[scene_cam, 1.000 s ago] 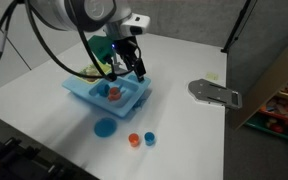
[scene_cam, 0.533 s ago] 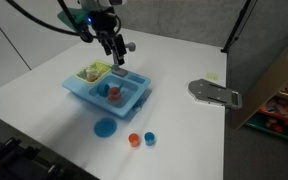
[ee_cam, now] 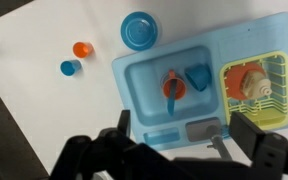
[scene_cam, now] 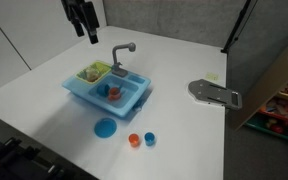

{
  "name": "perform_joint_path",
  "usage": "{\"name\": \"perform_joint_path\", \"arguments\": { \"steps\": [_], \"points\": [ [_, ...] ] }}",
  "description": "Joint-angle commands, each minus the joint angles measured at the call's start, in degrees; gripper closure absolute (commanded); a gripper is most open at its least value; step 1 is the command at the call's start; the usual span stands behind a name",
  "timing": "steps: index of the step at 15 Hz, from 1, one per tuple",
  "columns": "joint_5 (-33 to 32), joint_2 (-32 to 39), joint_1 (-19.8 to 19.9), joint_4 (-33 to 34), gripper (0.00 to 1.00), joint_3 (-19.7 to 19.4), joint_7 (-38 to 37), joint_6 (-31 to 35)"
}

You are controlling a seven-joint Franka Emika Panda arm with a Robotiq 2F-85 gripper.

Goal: Remove the scoop from the blue cup and put it on the counter

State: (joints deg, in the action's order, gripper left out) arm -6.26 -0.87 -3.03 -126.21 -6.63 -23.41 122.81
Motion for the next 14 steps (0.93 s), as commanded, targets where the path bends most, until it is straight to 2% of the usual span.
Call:
{"name": "perform_joint_path", "arguments": {
  "steps": [1, 8, 14],
  "points": [
    [1.82, -4.17, 1.36, 1.4, 0.0, 2.89, 4.16, -6.58],
    [8.23, -10.67, 0.87, 2.46, 0.0, 5.08, 12.61, -11.84],
    [8.19, -13.01, 0.86, 3.12, 0.0, 7.23, 12.29, -14.59]
  ]
}}
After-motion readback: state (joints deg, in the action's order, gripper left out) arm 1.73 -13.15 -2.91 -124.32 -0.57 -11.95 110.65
